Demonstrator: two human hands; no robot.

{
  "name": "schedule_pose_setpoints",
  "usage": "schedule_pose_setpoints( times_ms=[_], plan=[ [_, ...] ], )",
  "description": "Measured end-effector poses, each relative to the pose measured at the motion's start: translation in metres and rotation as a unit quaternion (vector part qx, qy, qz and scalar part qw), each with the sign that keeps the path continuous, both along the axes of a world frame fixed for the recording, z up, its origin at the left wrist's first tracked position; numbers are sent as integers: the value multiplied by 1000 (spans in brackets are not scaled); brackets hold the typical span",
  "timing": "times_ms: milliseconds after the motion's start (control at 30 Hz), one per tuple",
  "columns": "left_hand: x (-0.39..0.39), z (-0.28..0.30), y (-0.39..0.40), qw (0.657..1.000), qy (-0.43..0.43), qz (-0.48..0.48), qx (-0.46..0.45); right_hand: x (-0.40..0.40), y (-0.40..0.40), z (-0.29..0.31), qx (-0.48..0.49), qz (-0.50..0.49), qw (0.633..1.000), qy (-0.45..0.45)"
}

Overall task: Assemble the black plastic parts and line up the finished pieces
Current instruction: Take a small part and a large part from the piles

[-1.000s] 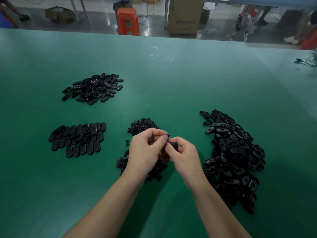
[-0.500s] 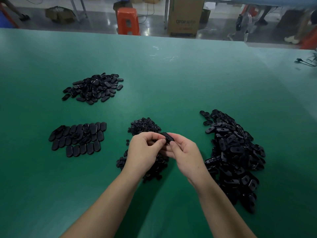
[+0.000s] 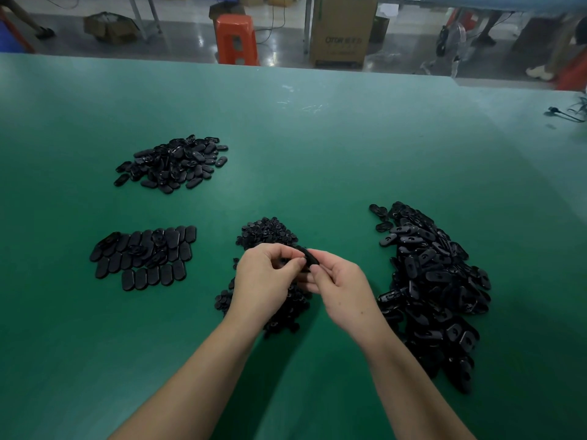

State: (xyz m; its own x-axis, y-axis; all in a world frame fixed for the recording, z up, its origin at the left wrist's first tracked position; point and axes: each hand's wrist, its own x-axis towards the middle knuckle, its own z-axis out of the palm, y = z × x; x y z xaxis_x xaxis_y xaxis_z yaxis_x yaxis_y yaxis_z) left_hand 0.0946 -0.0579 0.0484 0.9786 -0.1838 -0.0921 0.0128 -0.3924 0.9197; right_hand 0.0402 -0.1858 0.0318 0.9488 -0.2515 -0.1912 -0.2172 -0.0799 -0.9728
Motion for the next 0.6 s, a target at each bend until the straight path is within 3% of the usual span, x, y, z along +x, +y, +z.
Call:
schedule_pose_setpoints(
  times_ms=[433, 600],
  plan=[
    [6, 3, 5, 998, -39, -19, 35, -4, -2, 5, 15, 27, 999, -22],
    [11, 2, 13, 994, 49, -71, -70, -3, -10, 10, 34, 46, 998, -22]
  ],
)
